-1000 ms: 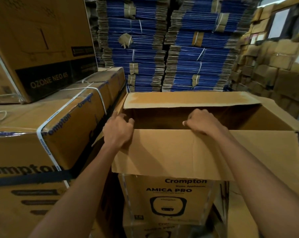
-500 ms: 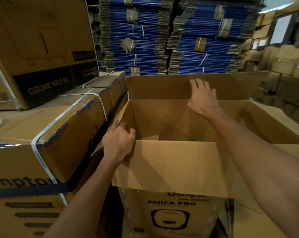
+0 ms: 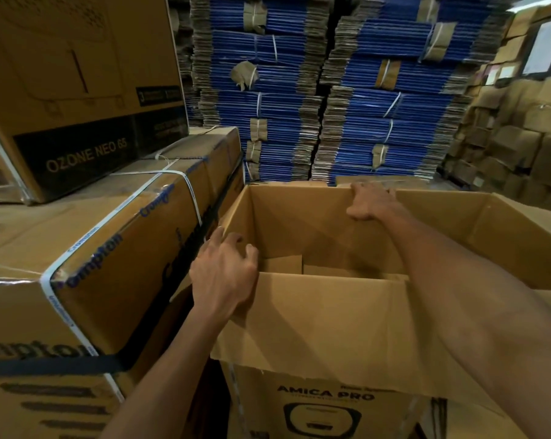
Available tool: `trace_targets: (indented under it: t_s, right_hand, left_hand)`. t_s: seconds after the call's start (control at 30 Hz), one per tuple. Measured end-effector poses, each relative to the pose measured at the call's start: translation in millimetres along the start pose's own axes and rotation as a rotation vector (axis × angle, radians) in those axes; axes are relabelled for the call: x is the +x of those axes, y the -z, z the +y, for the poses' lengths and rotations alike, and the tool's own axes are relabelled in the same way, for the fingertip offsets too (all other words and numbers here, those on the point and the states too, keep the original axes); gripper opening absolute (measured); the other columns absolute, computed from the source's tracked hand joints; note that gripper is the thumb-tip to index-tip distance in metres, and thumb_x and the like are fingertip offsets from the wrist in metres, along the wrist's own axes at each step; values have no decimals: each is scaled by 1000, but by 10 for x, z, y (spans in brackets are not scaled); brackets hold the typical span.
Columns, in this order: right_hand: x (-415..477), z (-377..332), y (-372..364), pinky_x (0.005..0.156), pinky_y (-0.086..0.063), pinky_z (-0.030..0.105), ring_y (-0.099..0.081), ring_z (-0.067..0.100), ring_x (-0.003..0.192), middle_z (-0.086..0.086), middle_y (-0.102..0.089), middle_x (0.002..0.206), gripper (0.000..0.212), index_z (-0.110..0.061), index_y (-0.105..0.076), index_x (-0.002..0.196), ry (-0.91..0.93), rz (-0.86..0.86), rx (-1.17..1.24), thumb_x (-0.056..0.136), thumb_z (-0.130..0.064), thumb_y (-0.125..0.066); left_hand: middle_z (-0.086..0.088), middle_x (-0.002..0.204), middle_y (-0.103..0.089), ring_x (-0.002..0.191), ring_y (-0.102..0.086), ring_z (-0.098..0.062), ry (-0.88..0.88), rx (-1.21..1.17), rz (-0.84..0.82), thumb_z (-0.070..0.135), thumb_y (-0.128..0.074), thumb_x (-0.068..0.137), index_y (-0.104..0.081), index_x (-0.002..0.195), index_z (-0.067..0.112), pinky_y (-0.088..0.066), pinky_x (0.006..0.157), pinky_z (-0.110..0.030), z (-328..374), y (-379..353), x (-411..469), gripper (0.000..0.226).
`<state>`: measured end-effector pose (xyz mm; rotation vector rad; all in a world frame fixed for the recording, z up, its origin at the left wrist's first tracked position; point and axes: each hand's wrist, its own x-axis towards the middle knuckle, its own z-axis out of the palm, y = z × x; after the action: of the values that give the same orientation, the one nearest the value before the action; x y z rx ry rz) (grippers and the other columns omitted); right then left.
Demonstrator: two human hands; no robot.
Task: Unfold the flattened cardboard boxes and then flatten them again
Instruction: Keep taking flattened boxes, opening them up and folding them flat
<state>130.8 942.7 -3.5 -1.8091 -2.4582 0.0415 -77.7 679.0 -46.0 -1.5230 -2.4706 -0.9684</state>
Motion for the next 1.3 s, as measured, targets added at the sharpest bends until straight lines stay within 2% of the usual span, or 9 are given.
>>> trace_targets:
  t_s: [0.1, 0.4, 0.57, 0.77, 0.9, 1.07, 1.17, 1.23, 1.3]
  right_hand:
    - [-37, 36, 89, 121, -13, 60, -15, 30, 153, 8, -23, 165, 97, -26, -16, 160, 42, -57, 4, 81, -27, -74]
    - [-753, 128, 90, 116, -35, 52, -34, 31, 146, 8, -31, 163, 84, -25, -25, 159, 98, -27, 297, 90, -30, -73]
    - [-1511, 126, 227, 102, -49, 40, -58, 18, 118, 3, -63, 132, 38, -22, -61, 134, 162, 54, 425, 96, -26, -66]
    - [-2399, 345, 12, 77, -54, 29, -62, 7, 81, -7, -69, 94, 16, -26, -69, 108, 90, 365, 343, 102, -29, -55]
    - [-2730, 692, -412, 108, -34, 40, -61, 18, 112, 2, -72, 116, 27, -16, -71, 115, 109, 711, 293, 104, -30, -50]
    - [-3045, 1126, -789, 124, -8, 43, -27, 22, 151, 5, -36, 161, 48, -18, -45, 150, -14, 796, 291, 106, -36, -38]
    - [-3245, 1417, -932, 123, -13, 50, -21, 21, 152, 2, -27, 165, 50, -24, -37, 154, -183, 841, 548, 107, -40, -38]
    - [-3348, 1593, -1002, 118, -29, 53, -31, 22, 147, 0, -31, 163, 48, -29, -38, 152, -296, 874, 798, 107, -46, -37]
    - [-3417, 1756, -1078, 110, -41, 48, -44, 20, 138, 0, -42, 156, 47, -32, -43, 150, -406, 897, 1027, 107, -49, -36]
  left_hand:
    - [-9, 157, -43, 135, -49, -32, 0, 20, -3, 54, -39, 97, -63, 131, 24, -42, 108, -56, 4, 2, -2, 52]
    - [-10, 143, -53, 119, -58, -33, -32, 12, 20, 55, -36, 95, -68, 118, 23, -50, 96, -55, -40, -16, -1, 51]
    - [-11, 141, -54, 121, -56, -35, -40, 39, 24, 56, -30, 94, -68, 118, 21, -46, 100, -57, -22, 7, -43, 57]
    - [-14, 150, -44, 135, -37, -39, -85, -83, 166, 36, -42, 107, -65, 124, 12, -31, 109, -57, -19, -11, -234, 38]
    - [-6, 158, -26, 144, -28, -32, -135, -348, 195, 46, -38, 105, -51, 138, 21, -30, 115, -58, -116, -132, -525, 43]
    - [-1, 160, -27, 145, -29, -20, -106, -627, 260, 44, -49, 103, -33, 155, 18, -29, 113, -38, -377, -220, -931, 60]
    - [-5, 151, -42, 138, -42, -22, 187, -878, 342, 38, -46, 107, -43, 150, 21, -39, 109, -39, -568, -349, -1081, 47]
    - [-3, 143, -51, 130, -50, -23, 422, -1039, 191, 33, -41, 109, -48, 148, 21, -45, 101, -40, -615, -436, -1137, 41]
    - [-3, 133, -59, 118, -58, -23, 468, -1088, 4, 29, -46, 108, -52, 144, 21, -50, 94, -41, -700, -554, -1172, 37]
